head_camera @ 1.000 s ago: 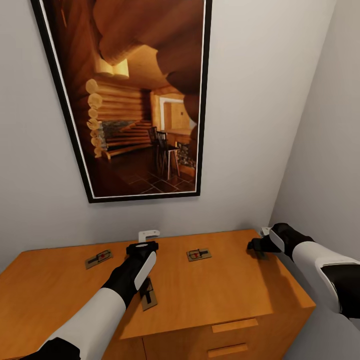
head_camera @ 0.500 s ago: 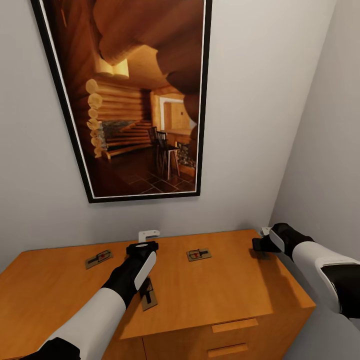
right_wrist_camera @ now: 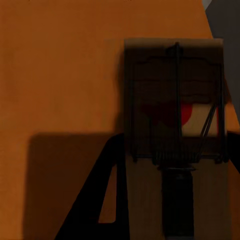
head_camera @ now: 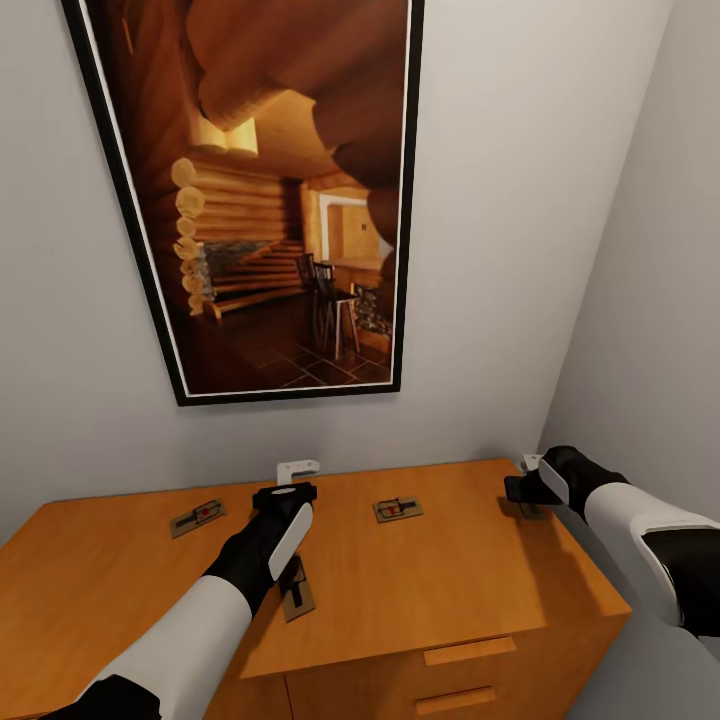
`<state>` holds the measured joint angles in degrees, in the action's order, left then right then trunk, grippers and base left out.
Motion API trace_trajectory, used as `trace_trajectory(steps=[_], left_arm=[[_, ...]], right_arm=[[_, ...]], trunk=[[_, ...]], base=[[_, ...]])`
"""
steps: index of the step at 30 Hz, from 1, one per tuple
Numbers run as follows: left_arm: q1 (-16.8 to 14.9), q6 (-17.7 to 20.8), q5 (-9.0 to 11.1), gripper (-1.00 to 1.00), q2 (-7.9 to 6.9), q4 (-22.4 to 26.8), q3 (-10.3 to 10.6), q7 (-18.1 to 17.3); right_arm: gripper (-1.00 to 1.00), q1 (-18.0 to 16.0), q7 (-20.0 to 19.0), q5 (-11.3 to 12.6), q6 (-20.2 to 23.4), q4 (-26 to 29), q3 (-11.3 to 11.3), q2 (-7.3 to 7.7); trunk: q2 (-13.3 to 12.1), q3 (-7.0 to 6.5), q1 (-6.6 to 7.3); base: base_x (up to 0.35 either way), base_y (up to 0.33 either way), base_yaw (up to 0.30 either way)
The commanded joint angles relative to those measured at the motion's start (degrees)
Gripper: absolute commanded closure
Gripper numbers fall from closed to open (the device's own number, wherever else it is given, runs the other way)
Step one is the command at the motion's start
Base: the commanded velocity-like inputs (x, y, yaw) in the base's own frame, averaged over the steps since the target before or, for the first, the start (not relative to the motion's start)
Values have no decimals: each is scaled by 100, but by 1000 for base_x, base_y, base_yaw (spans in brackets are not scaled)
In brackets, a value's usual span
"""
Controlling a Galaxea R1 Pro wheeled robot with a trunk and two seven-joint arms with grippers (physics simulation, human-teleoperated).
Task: Take the four mousetraps from the cabinet in the bathroom and place them on the bathroom floor. Make sure all four end up on the same floor surface, and ensure that at least two of them are either under or directly next to the same bathroom sink.
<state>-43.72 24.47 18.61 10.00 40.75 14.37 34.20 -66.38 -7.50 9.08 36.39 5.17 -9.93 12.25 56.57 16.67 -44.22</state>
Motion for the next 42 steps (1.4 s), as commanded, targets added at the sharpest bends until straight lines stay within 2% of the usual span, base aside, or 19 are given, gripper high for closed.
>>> trace_trajectory(steps=[1,24,42], left_arm=[[-5,19,38,-100,0,7,13,43],[-5,22,46,-100,0,10,22,38],[-5,5,47,-100,0,8,25,35]], right_arm=[[100,2,-5,59,26,-148,-45,6],[100,2,-5,41,26,-139,-52,-3],[100,2,-6,34,26,-139,-61,-11]], trunk=[[4,9,-1],[4,9,-1],[-718,-314,394]], base=[[0,0,0],[0,0,0],[0,0,0]])
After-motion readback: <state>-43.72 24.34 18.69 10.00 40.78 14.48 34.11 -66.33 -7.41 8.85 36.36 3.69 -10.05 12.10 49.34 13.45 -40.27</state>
